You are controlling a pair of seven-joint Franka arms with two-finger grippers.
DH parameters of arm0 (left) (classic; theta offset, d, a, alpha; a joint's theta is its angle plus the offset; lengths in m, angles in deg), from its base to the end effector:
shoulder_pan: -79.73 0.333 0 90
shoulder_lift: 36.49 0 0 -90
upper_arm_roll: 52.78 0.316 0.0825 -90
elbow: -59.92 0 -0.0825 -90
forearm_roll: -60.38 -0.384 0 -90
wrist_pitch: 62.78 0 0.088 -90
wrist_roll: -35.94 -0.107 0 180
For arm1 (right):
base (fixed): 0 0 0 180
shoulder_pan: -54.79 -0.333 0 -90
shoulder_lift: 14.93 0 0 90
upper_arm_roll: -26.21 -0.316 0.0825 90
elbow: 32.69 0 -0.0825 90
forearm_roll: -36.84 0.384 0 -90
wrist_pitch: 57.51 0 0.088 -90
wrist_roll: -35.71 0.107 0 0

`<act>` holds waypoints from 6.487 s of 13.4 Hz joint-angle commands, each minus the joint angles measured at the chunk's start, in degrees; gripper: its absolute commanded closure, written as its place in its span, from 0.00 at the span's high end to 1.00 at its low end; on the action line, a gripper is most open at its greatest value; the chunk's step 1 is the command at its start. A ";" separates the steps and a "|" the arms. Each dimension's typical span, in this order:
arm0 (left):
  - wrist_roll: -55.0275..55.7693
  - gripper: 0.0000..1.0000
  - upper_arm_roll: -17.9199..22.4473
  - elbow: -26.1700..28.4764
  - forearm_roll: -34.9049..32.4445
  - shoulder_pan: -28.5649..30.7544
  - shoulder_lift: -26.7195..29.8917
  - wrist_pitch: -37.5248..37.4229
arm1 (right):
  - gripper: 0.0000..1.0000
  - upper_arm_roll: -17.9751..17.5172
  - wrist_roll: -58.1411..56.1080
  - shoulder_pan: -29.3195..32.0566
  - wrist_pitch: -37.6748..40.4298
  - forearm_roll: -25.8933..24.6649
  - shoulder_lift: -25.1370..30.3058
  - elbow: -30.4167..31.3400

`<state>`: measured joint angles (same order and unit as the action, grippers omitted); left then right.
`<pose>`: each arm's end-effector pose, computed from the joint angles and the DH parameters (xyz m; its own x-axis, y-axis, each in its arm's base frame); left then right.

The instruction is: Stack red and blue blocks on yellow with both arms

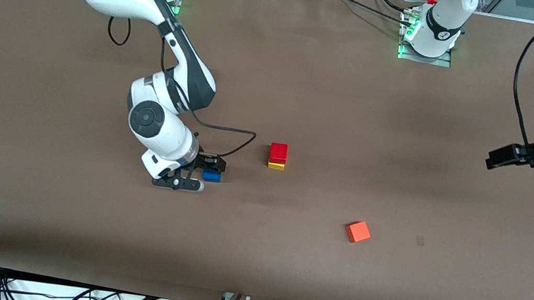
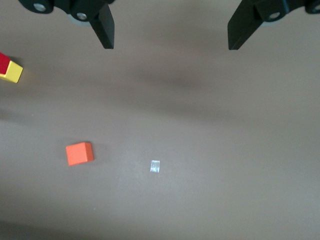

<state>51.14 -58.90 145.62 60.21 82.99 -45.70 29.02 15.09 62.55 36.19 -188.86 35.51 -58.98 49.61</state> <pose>0.6030 -0.0249 0.5699 0.9752 0.2141 -0.0552 0.2144 -0.9767 -0.0004 0.6522 0.3391 0.2503 0.9994 0.0019 0.0350 0.0070 -0.9891 -0.1471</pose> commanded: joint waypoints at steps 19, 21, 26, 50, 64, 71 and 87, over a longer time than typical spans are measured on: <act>-0.96 1.00 1.28 0.61 0.61 -0.19 0.25 1.62 | 0.43 -7.08 10.67 -4.77 24.12 -2.45 1.95 -17.33; -0.96 1.00 1.28 0.34 0.61 -0.10 0.25 1.62 | 0.43 -6.91 14.72 -8.20 23.08 -3.07 1.60 -17.52; -0.96 1.00 1.28 -0.01 0.52 -0.10 0.07 1.62 | 0.43 -3.05 18.42 -15.23 15.26 -5.53 -1.29 -17.52; -0.96 1.00 1.46 -0.89 0.61 -0.01 -0.28 1.62 | 0.71 2.06 20.36 -21.04 9.80 -8.61 -5.69 -17.26; -0.96 1.00 1.54 -0.98 0.87 -0.01 -0.37 1.62 | 1.00 2.06 18.96 -12.98 22.60 -4.04 6.77 -17.17; -0.96 1.00 1.54 -0.98 1.05 0.08 -0.37 1.62 | 1.00 3.81 2.91 -5.33 40.53 2.62 21.43 -14.20; -0.96 1.00 1.54 -0.98 1.22 0.08 -0.37 1.62 | 1.00 24.38 -23.32 -4.87 38.89 5.63 39.40 8.23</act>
<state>51.14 -57.41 146.27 60.23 82.82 -45.30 31.02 38.56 41.16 31.50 -149.18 41.04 -19.67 57.19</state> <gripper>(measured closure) 0.000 0.000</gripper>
